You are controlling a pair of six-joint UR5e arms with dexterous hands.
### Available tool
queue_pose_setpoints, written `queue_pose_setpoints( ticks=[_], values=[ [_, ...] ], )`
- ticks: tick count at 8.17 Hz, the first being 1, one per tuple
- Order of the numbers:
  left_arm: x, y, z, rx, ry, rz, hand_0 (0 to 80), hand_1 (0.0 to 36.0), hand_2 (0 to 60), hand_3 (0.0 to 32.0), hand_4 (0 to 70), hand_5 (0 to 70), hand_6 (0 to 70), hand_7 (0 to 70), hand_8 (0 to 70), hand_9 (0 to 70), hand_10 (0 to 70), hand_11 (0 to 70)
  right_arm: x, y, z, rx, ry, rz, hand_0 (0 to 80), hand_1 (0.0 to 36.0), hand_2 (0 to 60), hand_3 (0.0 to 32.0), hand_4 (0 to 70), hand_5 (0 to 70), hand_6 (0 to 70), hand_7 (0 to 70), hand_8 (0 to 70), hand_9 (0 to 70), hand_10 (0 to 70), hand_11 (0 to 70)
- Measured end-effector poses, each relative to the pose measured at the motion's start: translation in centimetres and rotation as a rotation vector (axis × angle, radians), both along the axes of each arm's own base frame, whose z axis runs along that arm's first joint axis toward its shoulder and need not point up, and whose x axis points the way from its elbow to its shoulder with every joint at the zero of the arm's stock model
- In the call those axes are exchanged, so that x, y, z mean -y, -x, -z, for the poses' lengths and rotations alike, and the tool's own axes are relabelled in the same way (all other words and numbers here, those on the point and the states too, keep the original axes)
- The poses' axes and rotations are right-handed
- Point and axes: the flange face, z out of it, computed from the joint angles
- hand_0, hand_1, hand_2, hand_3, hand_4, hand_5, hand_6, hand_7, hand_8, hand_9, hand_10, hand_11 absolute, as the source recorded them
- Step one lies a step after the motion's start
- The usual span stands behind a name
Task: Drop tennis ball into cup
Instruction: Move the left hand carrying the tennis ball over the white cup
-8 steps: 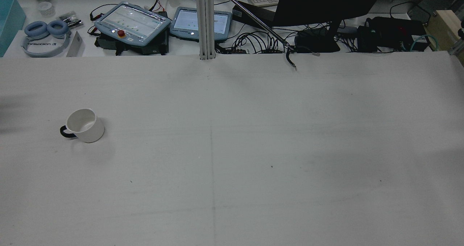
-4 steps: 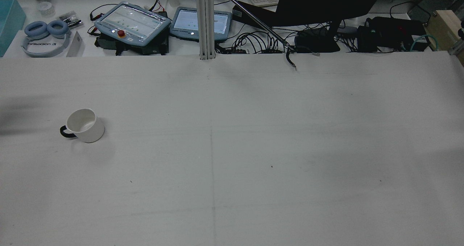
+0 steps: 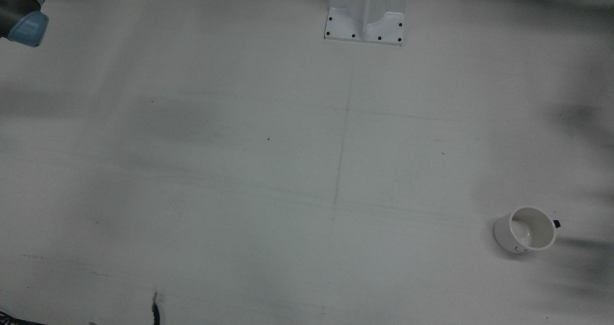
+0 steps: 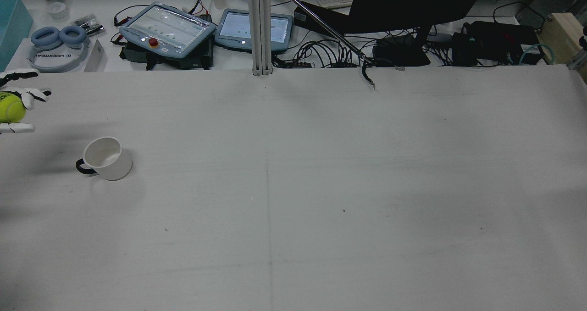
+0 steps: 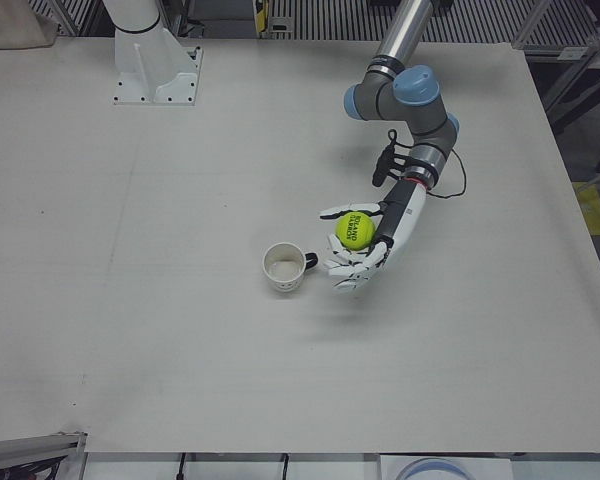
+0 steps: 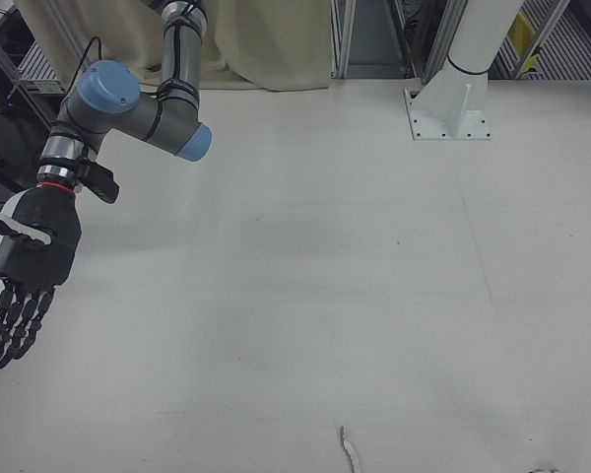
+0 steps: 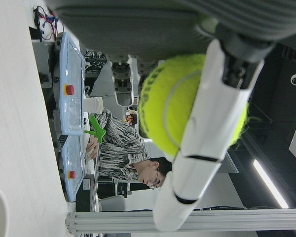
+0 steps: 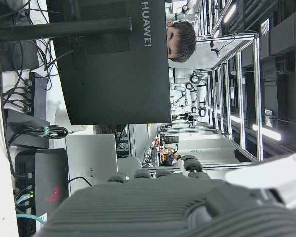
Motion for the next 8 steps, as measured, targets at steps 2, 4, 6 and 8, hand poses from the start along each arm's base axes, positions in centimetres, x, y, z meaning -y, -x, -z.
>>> queue_pose_setpoints(
  ticks=[2,4,6,8],
  values=[
    [0.2,-4.4,2.4,-0.026,0.0,-0.022,80.0,33.2,13.3,0.0,21.2,25.0,70.0,59.6,33.0,37.4,11.6,20.2,0.0,0.0,0.0,0.0,0.0,0.0,0.0,0.0,0.0,0.0,0.0,0.0,0.0,0.0,0.0,0.0,0.0,0.0],
    [1.0,-6.5,4.1,-0.026,0.004,-0.032,80.0,33.0,12.1,0.0,20.1,23.7,70.0,59.4,32.8,37.2,11.5,20.0,0.0,0.0,0.0,0.0,-0.001,0.0,0.0,0.0,0.0,0.0,0.0,0.0,0.0,0.0,0.0,0.0,0.0,0.0],
    [1.2,-7.0,4.5,0.009,0.002,-0.028,80.0,31.7,10.8,0.0,19.1,22.2,69.8,59.1,31.3,37.4,11.6,20.1,0.0,0.0,0.0,0.0,-0.001,0.0,0.0,0.0,0.0,0.0,0.0,0.0,0.0,0.0,0.0,0.0,0.0,0.0],
    [0.7,-7.7,4.0,0.042,0.004,-0.034,80.0,31.7,10.3,0.0,19.6,22.2,70.0,59.1,31.8,37.6,11.6,20.0,0.0,0.0,0.0,0.0,-0.001,0.0,0.0,0.0,0.0,0.0,0.0,0.0,0.0,0.0,0.0,0.0,0.0,0.0]
  ],
)
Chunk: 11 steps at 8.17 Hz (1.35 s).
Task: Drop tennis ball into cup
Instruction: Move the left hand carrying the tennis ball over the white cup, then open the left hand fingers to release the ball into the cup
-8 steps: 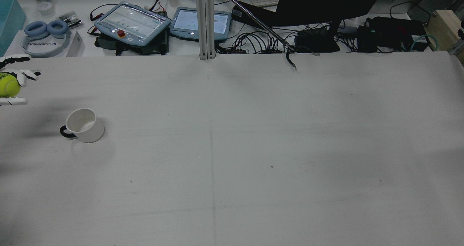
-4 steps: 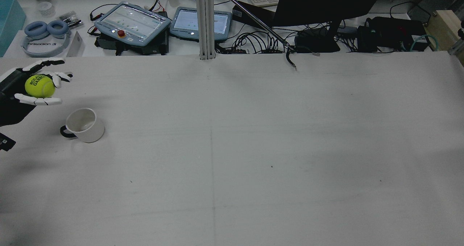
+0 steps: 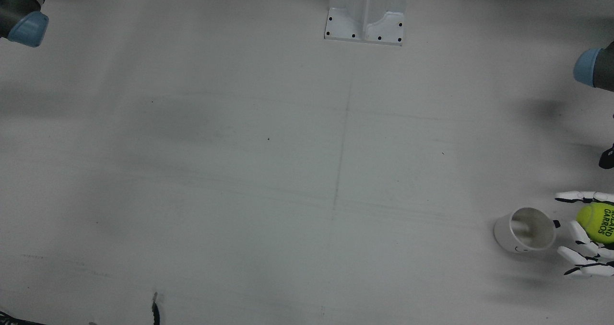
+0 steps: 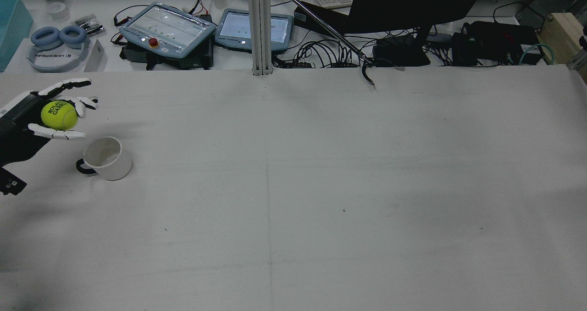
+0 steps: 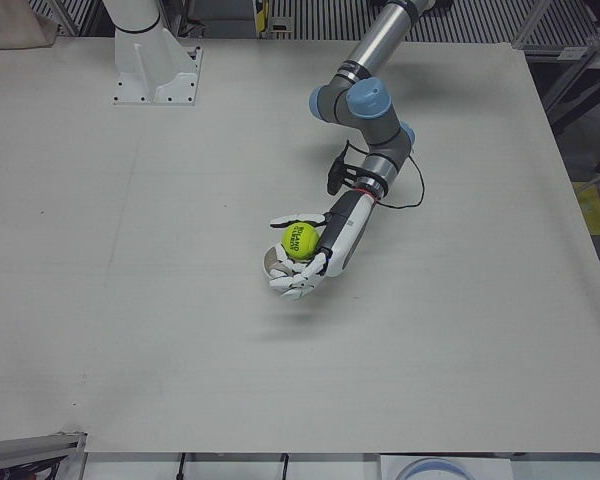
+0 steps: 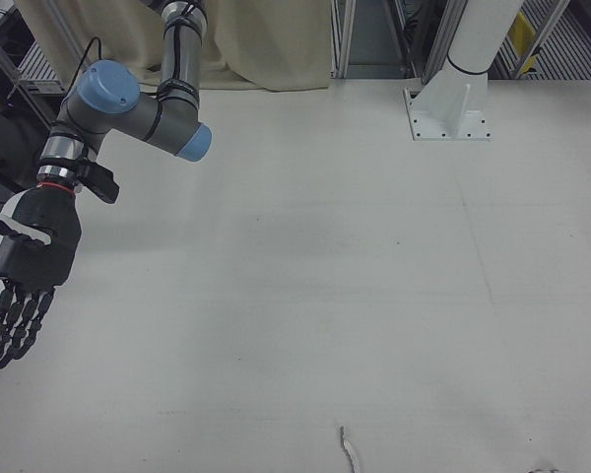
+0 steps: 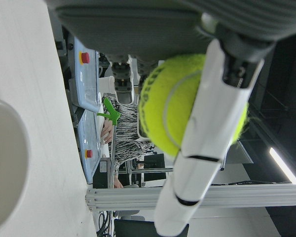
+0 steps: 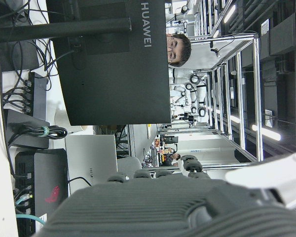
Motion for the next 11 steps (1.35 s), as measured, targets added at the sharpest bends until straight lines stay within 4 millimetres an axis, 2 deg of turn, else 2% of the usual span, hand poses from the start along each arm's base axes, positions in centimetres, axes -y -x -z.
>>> queue_pose_setpoints(
  ticks=[4,7,8,9,10,11],
  values=[
    [-0.6,-1.9,0.1,0.032,-0.018,-0.019,80.0,30.8,11.4,0.0,20.0,24.0,70.0,57.5,33.6,37.5,11.8,20.4,0.0,0.0,0.0,0.0,0.0,0.0,0.0,0.0,0.0,0.0,0.0,0.0,0.0,0.0,0.0,0.0,0.0,0.0],
    [-1.3,-4.0,-0.1,0.044,-0.018,-0.051,80.0,30.7,11.0,0.0,20.9,23.1,70.0,58.6,32.8,37.8,11.6,20.0,0.0,0.0,0.0,0.0,0.0,0.0,0.0,0.0,0.0,0.0,0.0,0.0,0.0,0.0,0.0,0.0,0.0,0.0],
    [-1.4,-4.6,0.1,0.047,-0.022,-0.058,80.0,31.0,9.5,0.0,21.1,21.2,67.8,60.4,31.2,38.1,11.6,20.0,0.0,0.0,0.0,0.0,0.0,0.0,0.0,0.0,0.0,0.0,0.0,0.0,0.0,0.0,0.0,0.0,0.0,0.0],
    [-1.4,-4.9,0.3,0.048,-0.026,-0.061,80.0,30.2,10.6,0.0,21.2,22.6,70.0,58.8,32.9,37.8,11.7,20.1,0.0,0.0,0.0,0.0,-0.001,0.0,0.0,0.0,0.0,0.0,0.0,0.0,0.0,0.0,0.0,0.0,0.0,0.0],
    [-1.3,-5.2,0.3,0.048,-0.026,-0.063,80.0,29.9,9.0,0.0,21.1,21.7,70.0,58.9,31.9,37.7,11.8,20.1,0.1,0.0,0.1,0.0,-0.001,0.0,0.0,0.0,0.0,0.0,0.0,0.0,0.0,0.0,0.0,0.0,0.0,0.0],
    [-1.3,-5.3,0.2,0.05,-0.024,-0.064,80.0,29.2,5.8,0.0,20.2,20.2,64.6,55.4,29.0,35.1,11.0,19.0,0.0,0.0,0.0,0.0,0.0,0.0,0.0,0.0,0.0,0.0,0.0,0.0,0.0,0.0,0.0,0.0,0.0,0.0]
  ],
)
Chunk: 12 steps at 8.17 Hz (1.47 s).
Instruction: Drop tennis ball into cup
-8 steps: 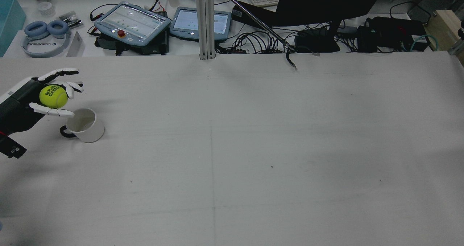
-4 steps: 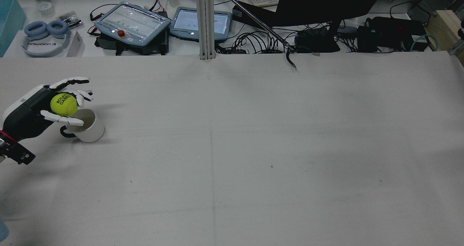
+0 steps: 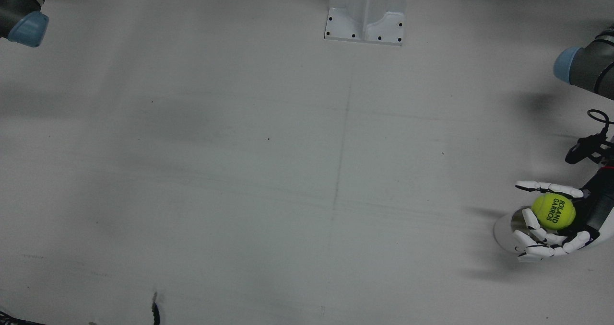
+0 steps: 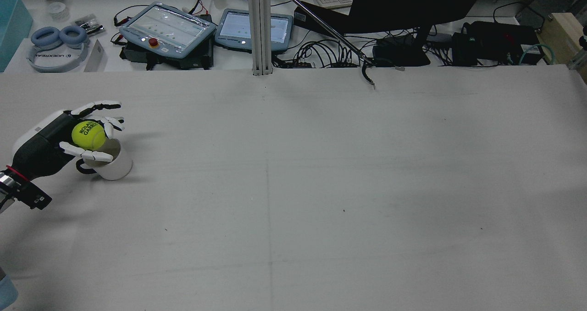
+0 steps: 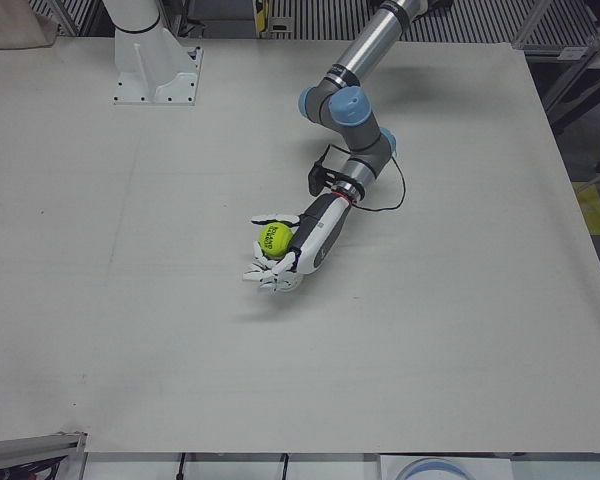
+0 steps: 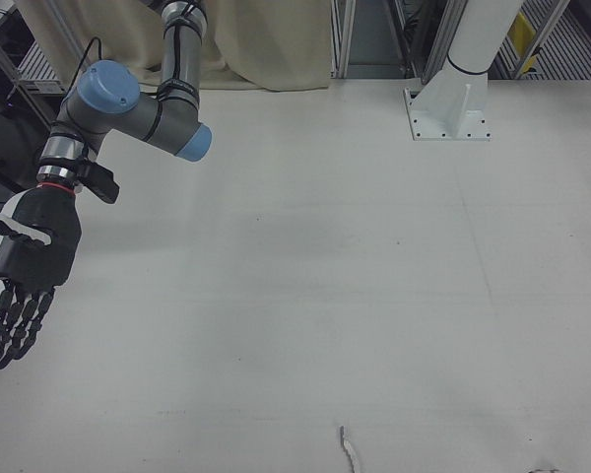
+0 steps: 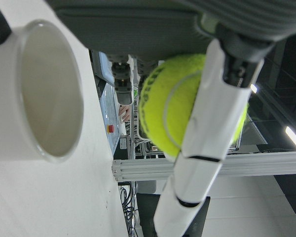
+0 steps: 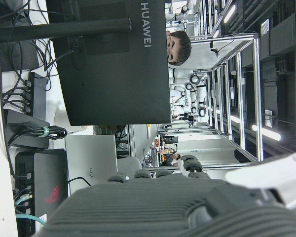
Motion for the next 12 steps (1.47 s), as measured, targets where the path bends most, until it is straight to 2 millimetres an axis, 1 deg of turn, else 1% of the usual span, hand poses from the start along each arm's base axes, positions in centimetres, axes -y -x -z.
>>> queue_pose_setpoints(
  ticks=[1,2,3,4,5,6,7,8,9,10,11,12],
  values=[
    [0.1,-0.1,-0.2,0.002,0.003,0.0,76.8,27.5,5.3,0.0,17.9,18.7,58.7,41.2,23.2,25.8,9.9,17.2,0.0,0.0,0.0,0.0,0.001,0.0,0.0,0.0,0.0,0.0,0.0,0.0,0.0,0.0,0.0,0.0,0.0,0.0],
    [0.3,-0.3,-0.4,0.004,0.006,0.0,74.2,28.2,3.8,0.0,15.8,15.6,40.8,30.8,16.2,18.9,8.9,15.8,0.0,0.0,0.0,0.0,0.001,0.0,0.0,0.0,0.0,0.0,0.0,0.0,0.0,0.0,0.0,0.0,0.0,0.0],
    [0.4,-0.3,-0.6,0.005,0.009,-0.001,74.2,28.4,4.2,0.0,15.3,15.5,39.9,27.2,14.9,16.6,8.6,15.4,0.0,0.0,0.0,0.0,0.0,0.0,0.0,0.0,0.0,0.0,0.0,0.0,0.0,0.0,0.0,0.0,0.0,0.0],
    [0.4,-0.3,-0.7,0.005,0.011,-0.001,72.6,28.3,4.6,0.0,15.0,15.0,37.2,25.3,13.7,15.4,8.4,15.2,0.0,0.0,0.0,0.0,0.0,0.0,0.0,0.0,0.0,0.0,0.0,0.0,0.0,0.0,0.0,0.0,0.0,0.0],
    [0.5,-0.3,-0.8,0.003,0.013,0.0,73.2,28.5,4.3,0.0,14.9,15.1,37.5,24.9,13.6,15.2,8.5,15.3,0.0,0.0,0.0,0.0,0.0,0.0,0.0,0.0,0.0,0.0,0.0,0.0,0.0,0.0,0.0,0.0,0.0,0.0],
    [0.5,-0.2,-0.9,0.002,0.014,0.001,73.8,28.8,4.4,0.0,14.9,14.7,35.0,25.6,13.1,15.2,8.3,15.1,0.0,0.0,0.0,0.0,0.001,0.0,0.0,0.0,0.0,0.0,0.0,0.0,0.0,0.0,0.0,0.0,0.0,0.0],
    [0.5,0.0,-1.0,0.001,0.014,0.002,75.1,29.4,4.1,0.0,15.1,14.1,30.9,26.5,12.2,15.3,8.4,15.1,0.0,0.0,0.0,0.0,0.0,0.0,0.0,0.0,0.0,0.0,0.0,0.0,0.0,0.0,0.0,0.0,0.0,0.0],
    [0.6,0.3,-1.0,-0.002,0.014,0.007,77.7,30.1,3.8,0.0,15.2,13.8,29.1,26.4,11.5,14.8,8.4,15.2,0.0,0.0,0.0,0.0,0.0,0.0,0.0,0.0,0.0,0.0,0.0,0.0,0.0,0.0,0.0,0.0,0.0,0.0],
    [0.8,0.8,-0.9,-0.009,0.012,0.013,78.8,30.2,4.6,0.0,14.9,14.7,33.0,24.8,12.1,14.1,8.5,15.4,0.0,0.0,0.0,0.0,0.0,0.0,0.0,0.0,0.0,0.0,0.0,0.0,0.0,0.0,0.0,0.0,0.0,0.0],
    [1.1,1.5,-0.8,-0.022,0.015,0.02,79.3,30.7,3.7,0.0,14.9,13.6,26.8,25.5,10.8,14.2,8.5,15.5,0.0,0.0,0.0,0.0,0.0,0.0,0.0,0.0,0.0,0.0,0.0,0.0,0.0,0.0,0.0,0.0,0.0,0.0],
    [1.7,2.9,-0.7,-0.038,0.02,0.038,80.0,31.1,3.1,0.0,14.7,13.3,24.6,25.4,10.4,14.2,8.5,15.5,0.0,0.0,0.0,0.0,0.001,0.0,0.0,0.0,0.0,0.0,0.0,0.0,0.0,0.0,0.0,0.0,0.0,0.0],
    [2.5,4.7,-0.7,-0.054,0.025,0.063,80.0,30.4,4.7,0.0,14.4,15.6,36.8,22.8,12.8,13.6,8.5,15.5,0.0,0.0,0.0,0.0,0.0,0.0,0.0,0.0,0.0,0.0,0.0,0.0,0.0,0.0,0.0,0.0,0.0,0.0]
  ],
)
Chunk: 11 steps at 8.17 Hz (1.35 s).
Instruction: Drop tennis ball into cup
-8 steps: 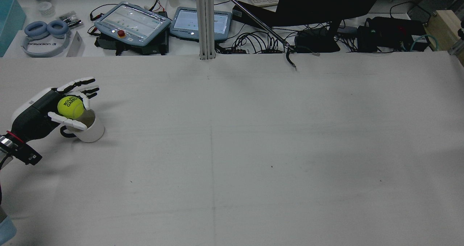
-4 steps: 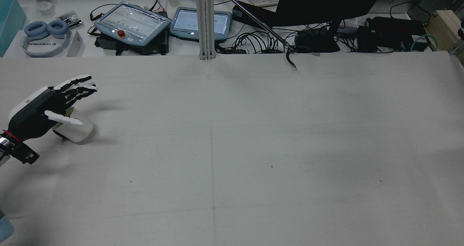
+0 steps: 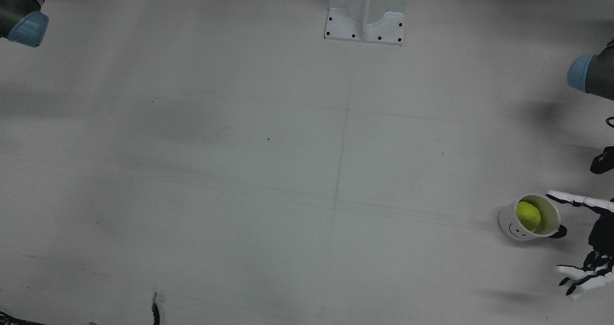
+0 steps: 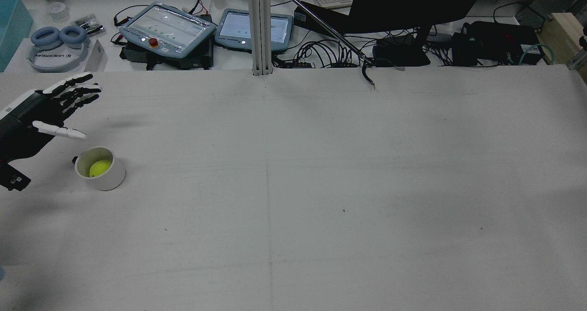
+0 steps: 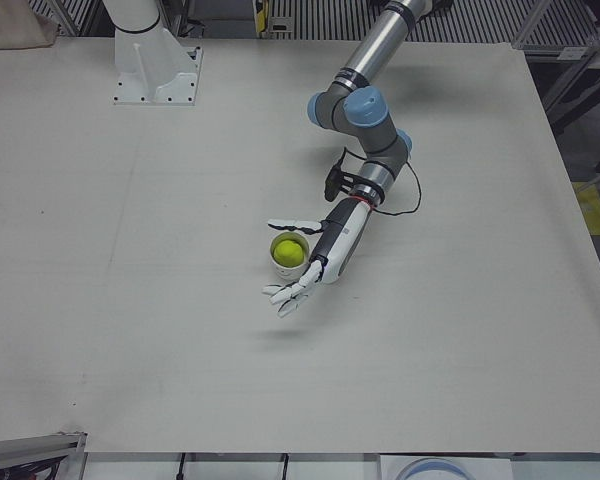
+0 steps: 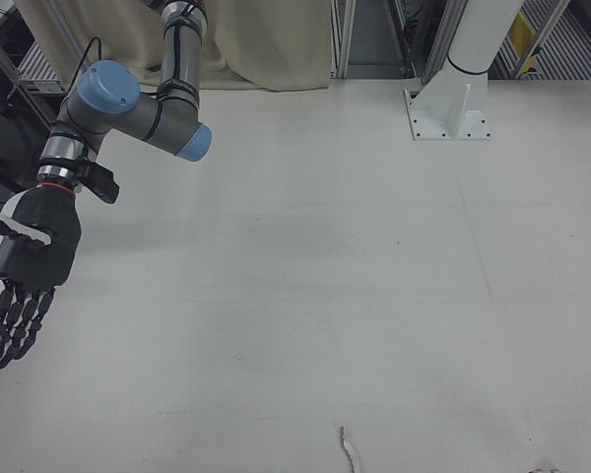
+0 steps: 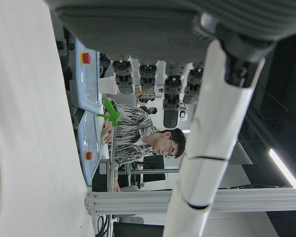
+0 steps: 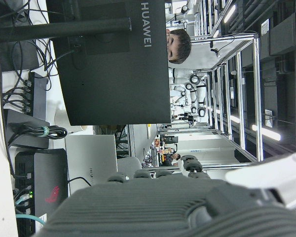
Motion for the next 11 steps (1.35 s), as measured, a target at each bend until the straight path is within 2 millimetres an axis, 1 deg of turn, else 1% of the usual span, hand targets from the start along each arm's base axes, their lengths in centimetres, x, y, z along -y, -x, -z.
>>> queue_pose_setpoints(
  ticks=[1,2,4,5,6,7,8,9,10,11],
  values=[
    [0.7,1.9,0.0,-0.016,0.006,0.022,79.1,29.4,4.0,0.0,14.7,16.2,41.1,22.7,13.6,13.5,9.0,16.2,0.0,0.0,0.0,0.0,0.0,0.0,0.0,0.0,0.0,0.0,0.0,0.0,0.0,0.0,0.0,0.0,0.0,0.0],
    [1.0,4.3,-0.4,-0.025,0.015,0.048,78.8,29.3,4.1,0.0,15.3,16.2,41.2,23.1,13.8,13.9,9.5,16.8,0.0,0.0,0.0,0.0,0.0,0.0,0.0,0.0,0.0,0.0,0.0,0.0,0.0,0.0,0.0,0.0,0.0,0.0],
    [0.9,9.4,-0.5,-0.024,0.027,0.105,80.0,29.9,2.9,0.0,17.4,17.5,46.4,24.9,15.9,15.7,11.5,19.8,0.0,0.0,0.0,0.0,0.0,0.0,0.0,0.0,0.0,0.0,0.0,0.0,0.0,0.0,0.0,0.0,0.0,0.0],
    [1.0,11.6,-0.5,-0.014,0.031,0.122,79.3,28.7,3.1,0.0,17.3,16.9,44.4,25.5,15.9,16.4,12.8,21.7,0.0,0.0,0.0,0.0,0.0,0.0,0.0,0.0,0.0,0.0,0.0,0.0,0.0,0.0,0.0,0.0,0.0,0.0],
    [1.1,13.7,-0.5,0.003,0.03,0.127,71.2,27.0,2.2,0.0,14.7,15.7,39.6,23.9,14.6,15.7,13.5,22.4,0.0,0.0,0.0,0.0,0.0,0.0,0.0,0.0,0.0,0.0,0.0,0.0,0.0,0.0,0.0,0.0,0.0,0.0],
    [1.3,15.9,-0.5,0.038,0.024,0.121,67.1,25.6,1.2,0.0,14.3,15.5,39.5,23.2,14.5,15.5,14.4,23.6,0.0,0.0,0.0,0.0,0.001,0.0,0.0,0.0,0.0,0.0,0.0,0.0,0.0,0.0,0.0,0.0,0.0,0.0],
    [1.5,19.2,-0.7,0.083,0.016,0.122,66.6,24.8,0.8,0.0,13.2,16.6,45.4,20.2,15.4,14.5,14.9,24.5,0.0,0.0,0.0,0.0,0.001,0.0,0.0,0.0,0.0,0.0,0.0,0.0,0.0,0.0,0.0,0.0,0.0,0.0],
    [1.5,23.1,-1.1,0.112,0.011,0.147,68.5,25.4,0.7,0.0,12.5,16.4,43.0,19.3,14.3,13.4,15.1,24.8,0.0,0.0,0.0,0.0,0.001,0.0,0.0,0.0,0.0,0.0,0.0,0.0,0.0,0.0,0.0,0.0,0.0,0.0],
    [1.4,26.2,-2.1,0.121,0.015,0.174,72.2,26.1,0.4,0.0,12.4,17.4,47.4,19.2,15.2,13.4,14.9,24.6,0.0,0.0,0.0,0.0,0.001,0.0,0.0,0.0,0.0,0.0,0.0,0.0,0.0,0.0,0.0,0.0,0.0,0.0],
    [1.3,27.5,-3.8,0.11,0.031,0.181,76.6,27.5,0.1,0.0,13.1,16.5,41.3,21.2,14.3,14.2,14.0,23.4,0.0,0.0,0.0,0.0,0.001,0.0,0.0,0.0,0.0,0.0,0.0,0.0,0.0,0.0,0.0,0.0,0.0,0.0]
  ],
)
